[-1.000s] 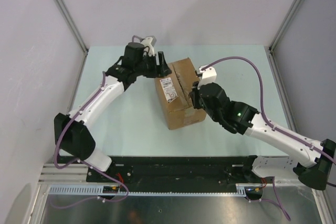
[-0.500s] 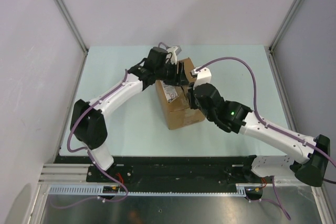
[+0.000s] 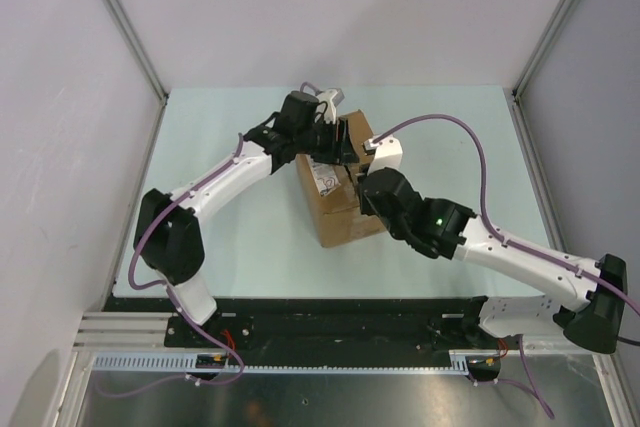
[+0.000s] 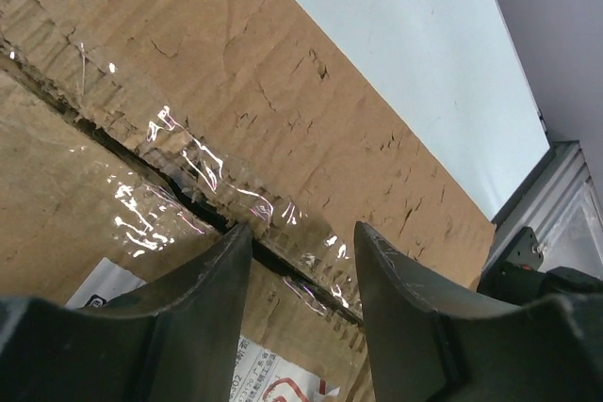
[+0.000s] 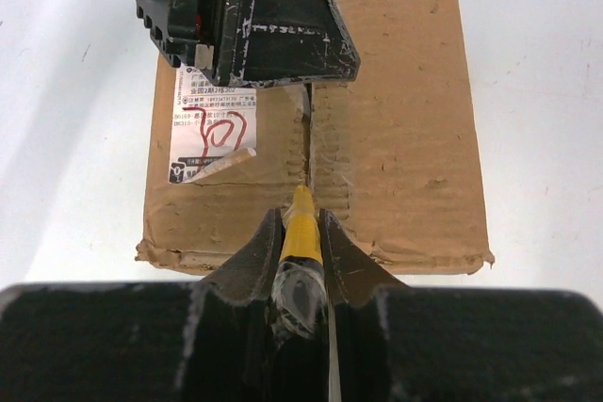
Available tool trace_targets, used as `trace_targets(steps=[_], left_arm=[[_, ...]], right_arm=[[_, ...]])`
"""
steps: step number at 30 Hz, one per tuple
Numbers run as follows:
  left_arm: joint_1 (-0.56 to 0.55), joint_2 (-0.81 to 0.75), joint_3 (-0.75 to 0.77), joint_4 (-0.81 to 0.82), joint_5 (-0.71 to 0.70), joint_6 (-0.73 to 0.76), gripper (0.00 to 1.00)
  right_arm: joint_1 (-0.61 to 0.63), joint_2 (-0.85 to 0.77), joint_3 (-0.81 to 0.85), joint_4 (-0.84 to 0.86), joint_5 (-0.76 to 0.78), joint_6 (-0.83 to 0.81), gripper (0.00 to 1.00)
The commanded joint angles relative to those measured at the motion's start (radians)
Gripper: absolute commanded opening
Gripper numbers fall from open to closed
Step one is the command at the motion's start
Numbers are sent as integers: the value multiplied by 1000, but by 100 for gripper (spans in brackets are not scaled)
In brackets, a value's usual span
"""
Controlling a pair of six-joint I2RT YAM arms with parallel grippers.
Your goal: Unpack the express box
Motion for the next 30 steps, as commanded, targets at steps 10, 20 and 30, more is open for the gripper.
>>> trace_targets(steps=[10, 20, 30], left_arm=[[27, -23, -32, -25, -36, 6, 52], [28, -36, -58, -27, -34, 16, 52], [28, -39, -67, -27, -36, 21, 52]], right_arm=[[66, -104, -11, -176, 70, 70, 0], [55, -44, -11, 48, 75, -37, 0], [18, -24, -11, 82, 105, -65, 0]])
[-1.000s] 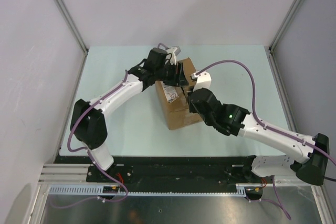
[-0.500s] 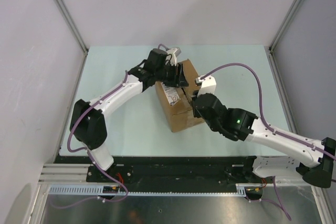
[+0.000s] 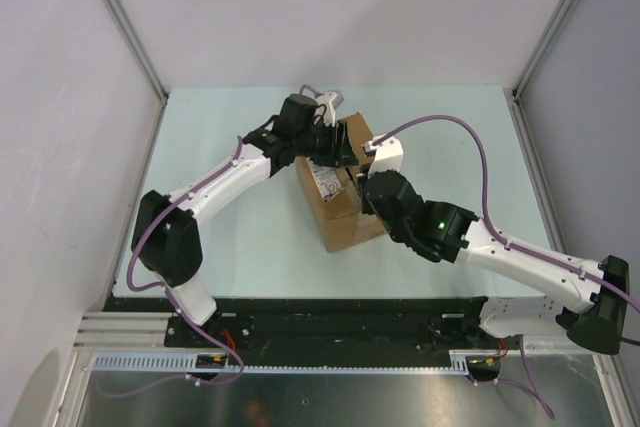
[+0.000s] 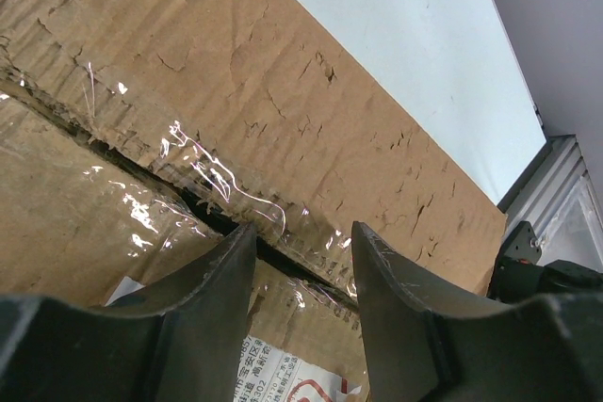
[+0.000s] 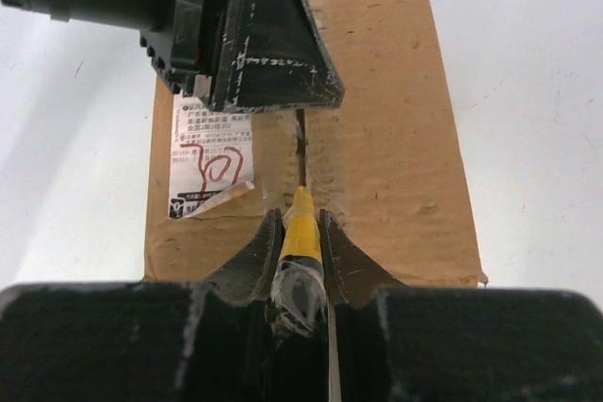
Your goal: Unpack the express box
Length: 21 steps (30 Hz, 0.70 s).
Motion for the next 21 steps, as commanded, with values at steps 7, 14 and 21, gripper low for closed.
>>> trace_targets(steps=[7, 14, 21], left_arm=[[22, -25, -34, -54, -47, 20, 52], [22, -22, -40, -60, -54, 13, 49], [30, -11, -42, -63, -51, 6, 45]], right_arm=[[-11, 19, 2, 14, 2, 10, 0], [7, 12, -1, -73, -4, 63, 0], [27, -54, -29, -195, 22, 113, 0]])
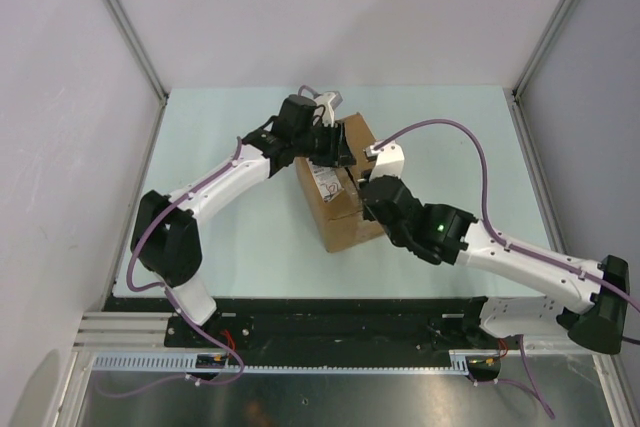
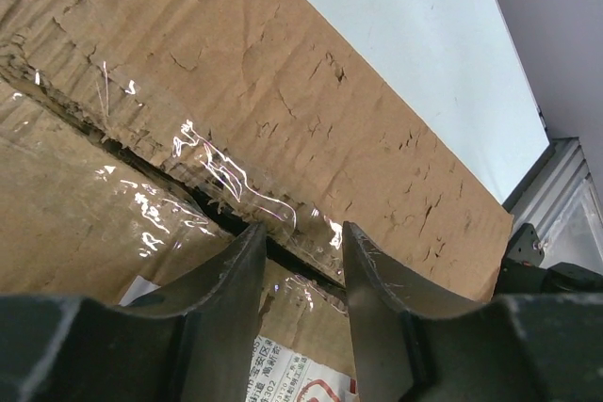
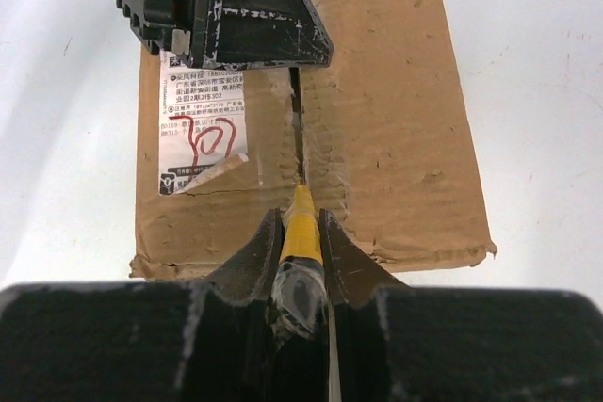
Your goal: Unpack the express box
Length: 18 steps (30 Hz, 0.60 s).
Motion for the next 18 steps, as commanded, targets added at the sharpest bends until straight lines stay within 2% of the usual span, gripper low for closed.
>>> trace_targets(steps=[1, 6, 11, 18], left_arm=[[27, -7, -26, -75, -46, 9, 45], [35, -6, -26, -73, -46, 13, 44], [41, -3, -27, -75, -49, 15, 44], [48, -1, -27, -75, -47, 15, 44]], right_arm=[[21, -66, -20, -145, 21, 51, 0], [29, -114, -20, -195, 20, 54, 0], [50, -115, -49, -221, -54, 54, 0], [84, -181, -60, -298, -23, 108, 0]])
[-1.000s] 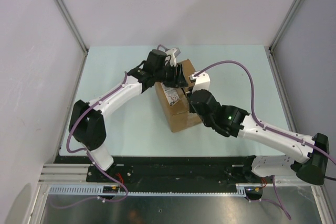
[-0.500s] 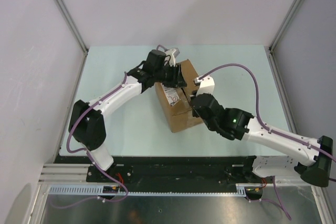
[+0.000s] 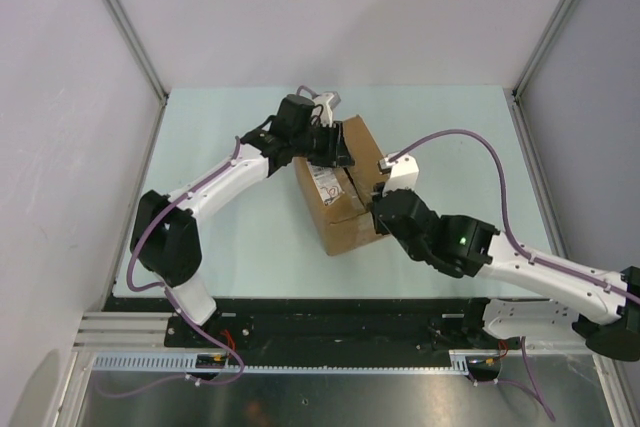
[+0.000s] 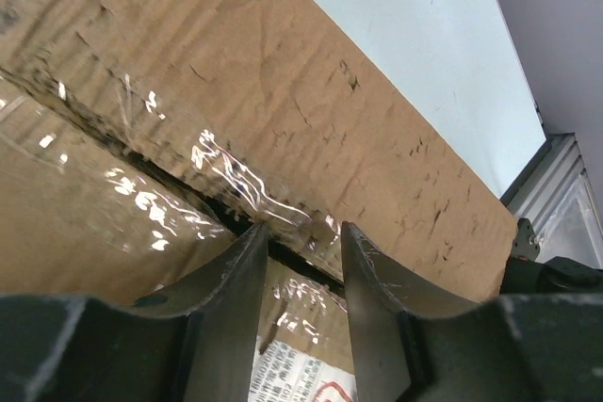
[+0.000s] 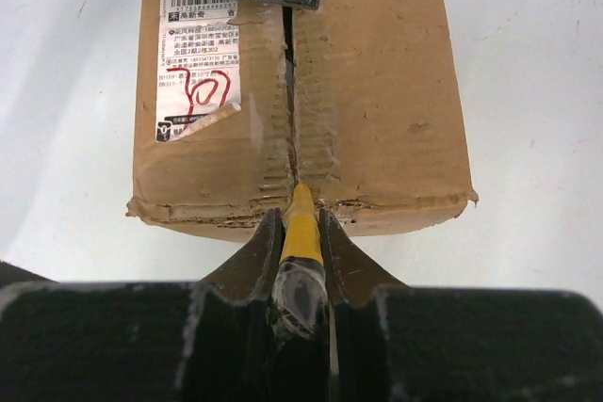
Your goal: Unpack the express box
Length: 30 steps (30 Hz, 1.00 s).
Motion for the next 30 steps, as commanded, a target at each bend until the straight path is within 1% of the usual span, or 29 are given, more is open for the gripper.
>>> trace_targets(steps=[1, 11, 14, 15, 18, 19, 21, 23, 24, 25, 27, 28, 30], left_arm=[[39, -1, -26, -65, -65, 16, 44], [45, 10, -6, -68, -57, 10, 43], [48, 5, 13, -71, -42, 9, 43], [51, 2, 22, -72, -16, 6, 44], [66, -26, 69, -71, 30, -10, 49], [80, -39, 106, -72, 65, -20, 51], [92, -50, 167, -72, 94, -31, 54], [120, -62, 206, -71, 134, -34, 59], [134, -67, 235, -71, 137, -34, 61], [170, -70, 243, -72, 134, -40, 66], [221, -75, 252, -72, 131, -49, 70], [270, -73, 251, -72, 125, -46, 72], [313, -63, 228, -72, 56, -30, 72]], right_arm=[[29, -79, -23, -182, -12, 41, 0], [24, -180, -23, -170, 15, 36, 0], [4, -195, -21, -176, 40, 50, 0], [-3, -199, -23, -184, 57, 56, 0], [-55, -192, -24, -213, 64, 93, 0], [-84, -189, -23, -222, 60, 104, 0], [-112, -188, -26, -213, 22, 105, 0], [-155, -192, -32, -205, -14, 105, 0], [-167, -197, -33, -204, -49, 107, 0], [-178, -199, -36, -204, -67, 107, 0], [-189, -202, -41, -221, -128, 127, 0], [-187, -200, -56, -225, -155, 133, 0], [-178, -197, -81, -237, -210, 154, 0]])
